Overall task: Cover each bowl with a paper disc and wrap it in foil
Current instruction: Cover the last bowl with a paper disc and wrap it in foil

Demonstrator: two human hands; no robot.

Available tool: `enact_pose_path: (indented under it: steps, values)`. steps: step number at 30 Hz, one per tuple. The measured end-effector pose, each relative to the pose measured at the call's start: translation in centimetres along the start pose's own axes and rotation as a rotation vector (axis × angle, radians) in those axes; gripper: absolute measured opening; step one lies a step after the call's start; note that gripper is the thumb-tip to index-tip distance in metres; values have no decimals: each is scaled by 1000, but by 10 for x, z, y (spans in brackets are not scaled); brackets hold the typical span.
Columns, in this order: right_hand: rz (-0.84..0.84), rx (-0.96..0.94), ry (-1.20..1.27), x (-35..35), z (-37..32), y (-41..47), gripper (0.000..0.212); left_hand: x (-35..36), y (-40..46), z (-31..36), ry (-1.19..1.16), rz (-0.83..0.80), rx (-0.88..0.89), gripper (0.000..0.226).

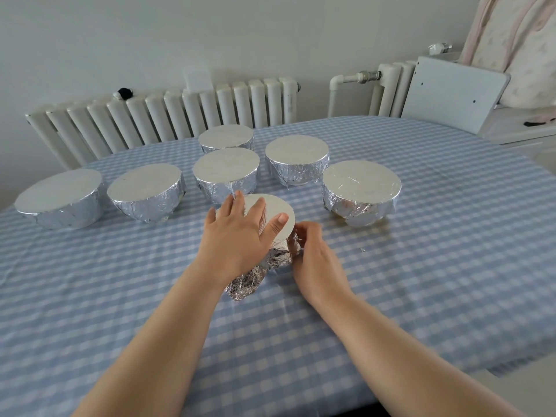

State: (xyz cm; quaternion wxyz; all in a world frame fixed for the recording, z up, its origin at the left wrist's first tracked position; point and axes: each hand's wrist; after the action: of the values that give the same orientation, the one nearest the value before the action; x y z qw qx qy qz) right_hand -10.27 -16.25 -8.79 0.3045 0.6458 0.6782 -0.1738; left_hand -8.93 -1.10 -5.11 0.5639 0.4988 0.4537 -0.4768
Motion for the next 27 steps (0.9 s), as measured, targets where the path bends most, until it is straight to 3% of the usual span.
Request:
enact_pose_path:
  steps: [9,21,27]
  values:
    - [14,-12,-150,2,-4,2,38,1,0,-2,14,-3,4,106]
    - [75,-10,-285,1,3,6,17,-2,-1,0,15,-27,4,106]
    - [8,61,-99,-4,21,12,45,-5,-3,2,20,-43,10,103]
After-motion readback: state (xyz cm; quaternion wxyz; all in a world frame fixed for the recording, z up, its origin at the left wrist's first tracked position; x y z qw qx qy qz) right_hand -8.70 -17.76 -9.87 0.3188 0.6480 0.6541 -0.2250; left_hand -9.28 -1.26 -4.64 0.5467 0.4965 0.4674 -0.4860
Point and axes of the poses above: each hand's wrist, its own y-axis towards the middle knuckle, its own x-axis out of the palm, z = x × y, and after that the axes turned 3 degrees about z, right-handed
